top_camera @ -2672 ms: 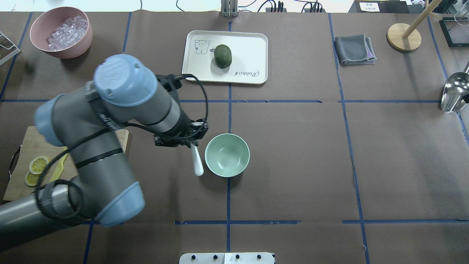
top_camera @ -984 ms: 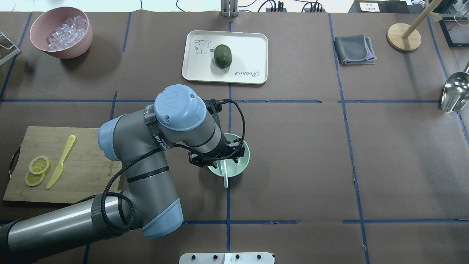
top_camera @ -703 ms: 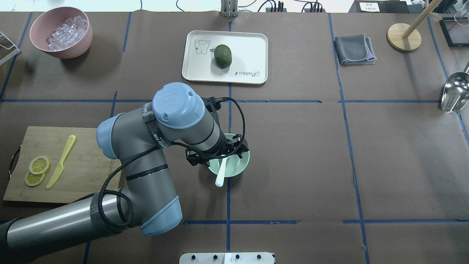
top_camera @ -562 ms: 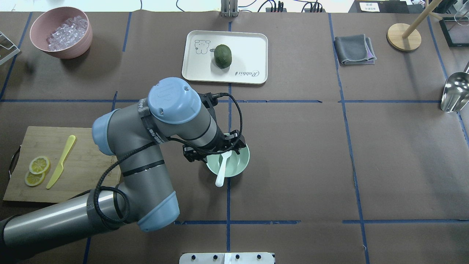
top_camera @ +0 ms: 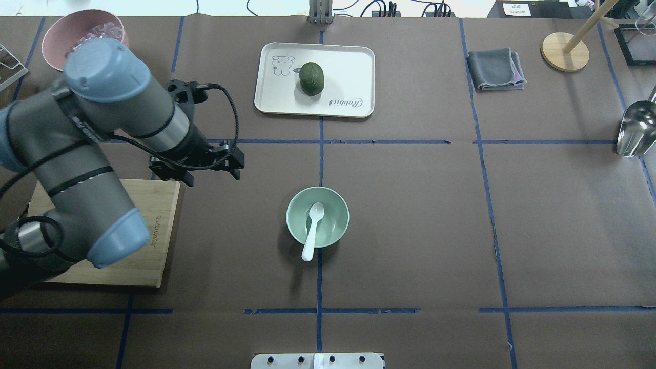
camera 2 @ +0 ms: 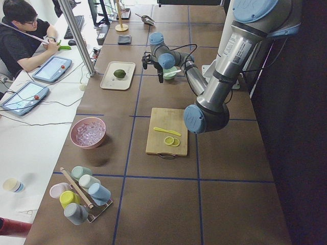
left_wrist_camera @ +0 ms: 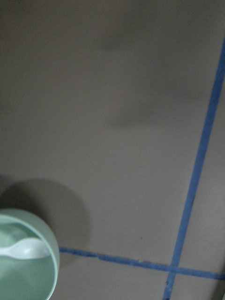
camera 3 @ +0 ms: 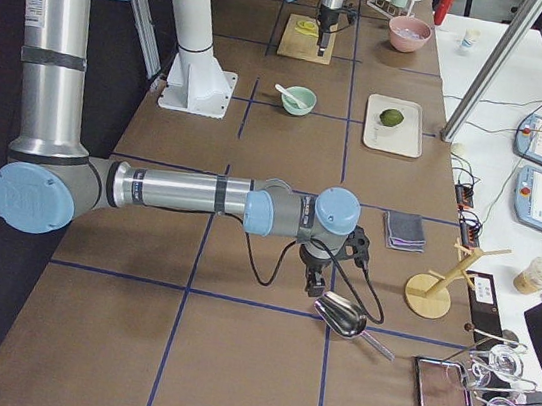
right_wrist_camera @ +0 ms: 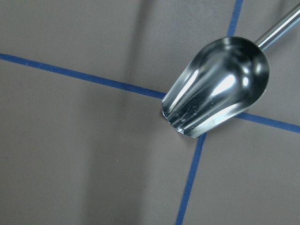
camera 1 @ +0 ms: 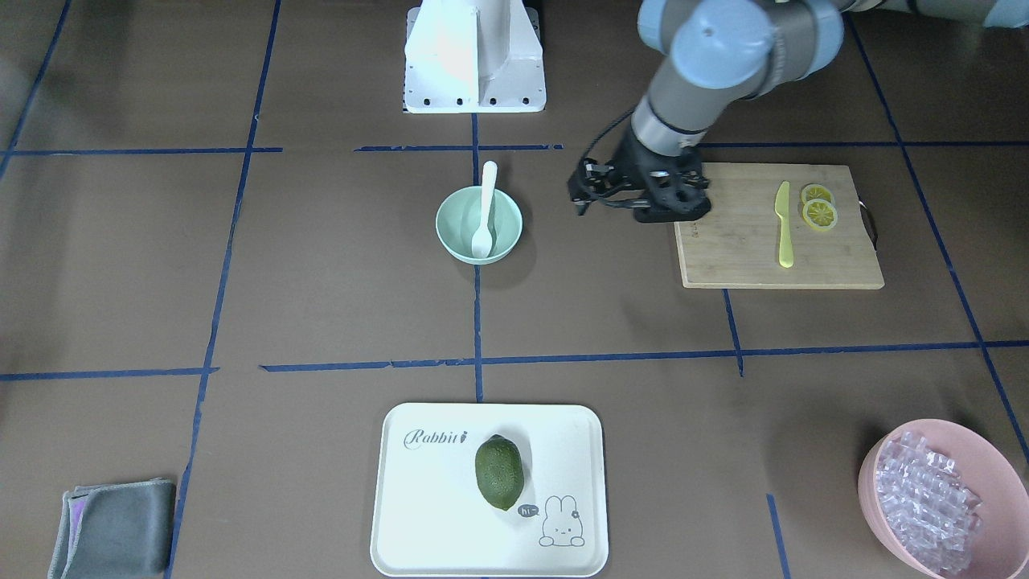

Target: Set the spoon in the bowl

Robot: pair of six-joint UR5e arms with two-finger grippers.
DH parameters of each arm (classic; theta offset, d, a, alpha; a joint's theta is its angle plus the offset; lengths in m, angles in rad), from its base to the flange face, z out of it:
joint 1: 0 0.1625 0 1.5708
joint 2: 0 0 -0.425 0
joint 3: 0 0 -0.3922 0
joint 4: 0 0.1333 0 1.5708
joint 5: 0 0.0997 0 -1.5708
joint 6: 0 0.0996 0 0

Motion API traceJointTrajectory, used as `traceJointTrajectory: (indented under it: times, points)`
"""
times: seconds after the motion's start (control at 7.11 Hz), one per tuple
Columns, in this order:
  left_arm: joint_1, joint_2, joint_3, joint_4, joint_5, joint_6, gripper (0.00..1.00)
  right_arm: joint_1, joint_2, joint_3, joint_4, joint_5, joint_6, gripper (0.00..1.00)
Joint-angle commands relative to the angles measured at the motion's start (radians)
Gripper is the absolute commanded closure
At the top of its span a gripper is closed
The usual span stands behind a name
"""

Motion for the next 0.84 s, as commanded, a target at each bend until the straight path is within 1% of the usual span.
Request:
traceJointTrajectory:
  times: [0.0,0.14,0.28,0.42,0.56,0.7]
  points:
    - [-0.152,0.157,-0.108,0.103,-0.026,0.244,0.00,0.077,-0.004,-0.063,0.000,0.023,-0.050,0.00]
    - [-0.236,0.227,-0.107,0.105,-0.080,0.382,0.00,0.077,0.008,-0.054,0.002,0.022,-0.005,0.00]
    - [-0.316,0.294,-0.100,0.108,-0.108,0.526,0.00,0.077,0.011,-0.037,0.003,0.017,0.019,0.00]
    - [-0.399,0.359,-0.077,0.106,-0.109,0.678,0.00,0.076,0.016,-0.035,0.002,0.011,0.068,0.00]
    - [-0.482,0.370,0.001,0.106,-0.112,0.819,0.00,0.076,0.010,-0.020,0.002,0.008,0.115,0.00]
    - [-0.580,0.371,0.093,0.105,-0.142,0.985,0.00,0.076,0.007,-0.020,0.000,0.012,0.123,0.00]
